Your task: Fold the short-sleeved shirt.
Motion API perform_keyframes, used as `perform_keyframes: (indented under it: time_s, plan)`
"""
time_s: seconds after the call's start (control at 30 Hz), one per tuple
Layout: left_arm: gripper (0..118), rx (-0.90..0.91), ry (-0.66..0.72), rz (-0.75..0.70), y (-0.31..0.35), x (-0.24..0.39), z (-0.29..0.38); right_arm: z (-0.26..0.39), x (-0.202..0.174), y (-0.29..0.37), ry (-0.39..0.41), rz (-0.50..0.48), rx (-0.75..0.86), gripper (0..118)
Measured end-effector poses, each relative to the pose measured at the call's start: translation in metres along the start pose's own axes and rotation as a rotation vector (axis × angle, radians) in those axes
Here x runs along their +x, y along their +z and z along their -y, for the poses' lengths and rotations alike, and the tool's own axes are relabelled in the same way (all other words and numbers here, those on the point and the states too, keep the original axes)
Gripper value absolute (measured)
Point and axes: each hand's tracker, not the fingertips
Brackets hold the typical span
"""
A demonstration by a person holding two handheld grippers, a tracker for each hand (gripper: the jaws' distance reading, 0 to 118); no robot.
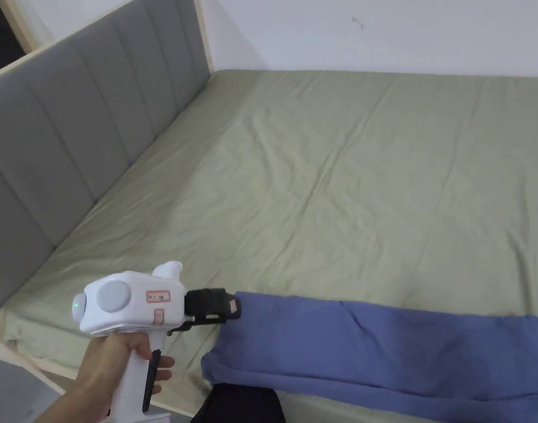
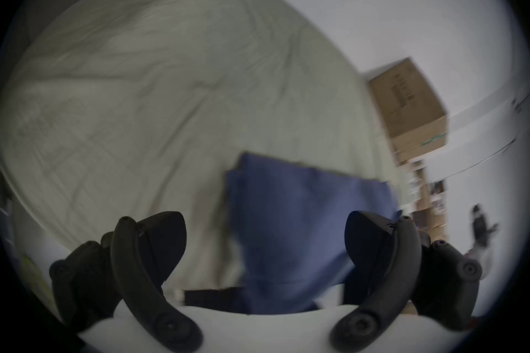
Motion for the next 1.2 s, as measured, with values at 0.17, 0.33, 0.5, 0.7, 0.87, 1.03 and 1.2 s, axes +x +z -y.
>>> perform_keyframes:
  time_s: [0.17,0.33,0.5,0.7,0.87,1.03,1.2]
  plan:
    - [114,-0.124,-0.009,0.008,-0.033,0.0,0.007,0.005,-0.011,-0.001,0.008,0.01,-0.04,118]
    - [83,-0.129,-0.023,-0.042,-0.031,0.012,0.007,0.008,-0.018,-0.005,0.042,0.011,-0.043,118]
    - [59,-0.158,-0.05,-0.041,-0.018,0.036,0.008,0.012,-0.017,-0.009,0.042,-0.01,-0.067,118]
    - [14,-0.174,-0.057,0.045,-0.035,0.059,0.016,0.016,-0.011,-0.012,-0.032,-0.032,-0.082,118]
    - [12,-0.11,-0.035,0.066,-0.033,0.066,0.01,0.015,-0.009,-0.01,-0.071,-0.071,-0.124,4]
    - [12,-0.074,-0.047,0.079,-0.02,0.072,0.002,0.013,-0.002,-0.007,-0.06,-0.03,-0.124,3]
    - [12,-0.044,-0.088,0.096,-0.005,0.087,-0.011,0.011,-0.005,-0.003,-0.047,0.0,-0.099,3]
